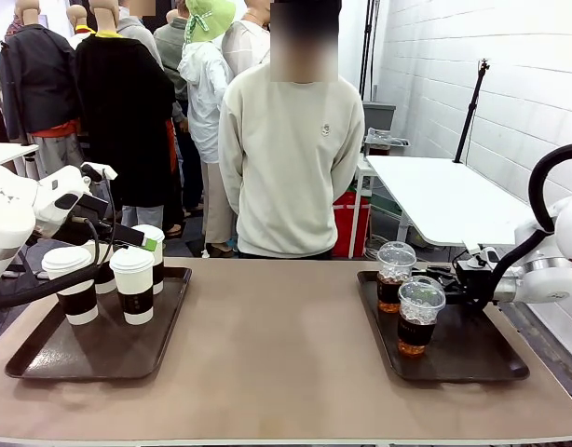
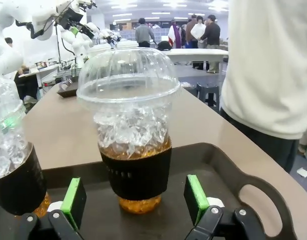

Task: Distribute the coffee onto the tray.
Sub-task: Pick up another iced Americano from the middle of the table and place it on the right Handle tray.

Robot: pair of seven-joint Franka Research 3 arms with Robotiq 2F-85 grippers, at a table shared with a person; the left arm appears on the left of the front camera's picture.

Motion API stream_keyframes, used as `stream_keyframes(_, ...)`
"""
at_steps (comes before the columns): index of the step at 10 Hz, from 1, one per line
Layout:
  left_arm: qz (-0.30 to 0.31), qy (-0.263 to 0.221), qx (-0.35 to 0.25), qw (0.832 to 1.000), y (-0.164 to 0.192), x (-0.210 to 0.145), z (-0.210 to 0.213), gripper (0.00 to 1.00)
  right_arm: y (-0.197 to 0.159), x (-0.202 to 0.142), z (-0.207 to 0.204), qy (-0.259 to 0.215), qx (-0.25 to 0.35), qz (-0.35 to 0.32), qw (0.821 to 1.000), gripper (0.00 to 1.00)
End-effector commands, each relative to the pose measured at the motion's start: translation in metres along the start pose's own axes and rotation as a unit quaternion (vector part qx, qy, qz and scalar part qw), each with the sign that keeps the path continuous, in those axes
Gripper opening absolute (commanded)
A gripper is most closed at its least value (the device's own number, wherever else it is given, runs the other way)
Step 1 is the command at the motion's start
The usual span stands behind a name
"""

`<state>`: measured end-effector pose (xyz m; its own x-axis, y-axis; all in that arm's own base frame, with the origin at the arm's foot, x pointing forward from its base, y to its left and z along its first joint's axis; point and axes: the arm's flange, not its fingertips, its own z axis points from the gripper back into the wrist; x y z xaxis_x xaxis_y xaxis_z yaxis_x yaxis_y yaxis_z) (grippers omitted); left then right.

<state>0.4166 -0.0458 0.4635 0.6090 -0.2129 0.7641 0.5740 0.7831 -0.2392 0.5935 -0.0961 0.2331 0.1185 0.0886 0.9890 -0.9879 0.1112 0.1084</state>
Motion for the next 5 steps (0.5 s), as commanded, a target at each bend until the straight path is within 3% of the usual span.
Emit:
stream_keyframes(1,-0.005,0.005,0.002,1.000,0.001,0.002,0.003,1.00,0.015,0.005,0.004,-0.007,-0.016,-0.006,1.000,1.00)
stream_keyframes(5,-0.005,0.005,0.002,1.000,0.001,0.002,0.003,1.00,0.004,0.000,0.006,0.000,-0.005,-0.002,1.000,1.00)
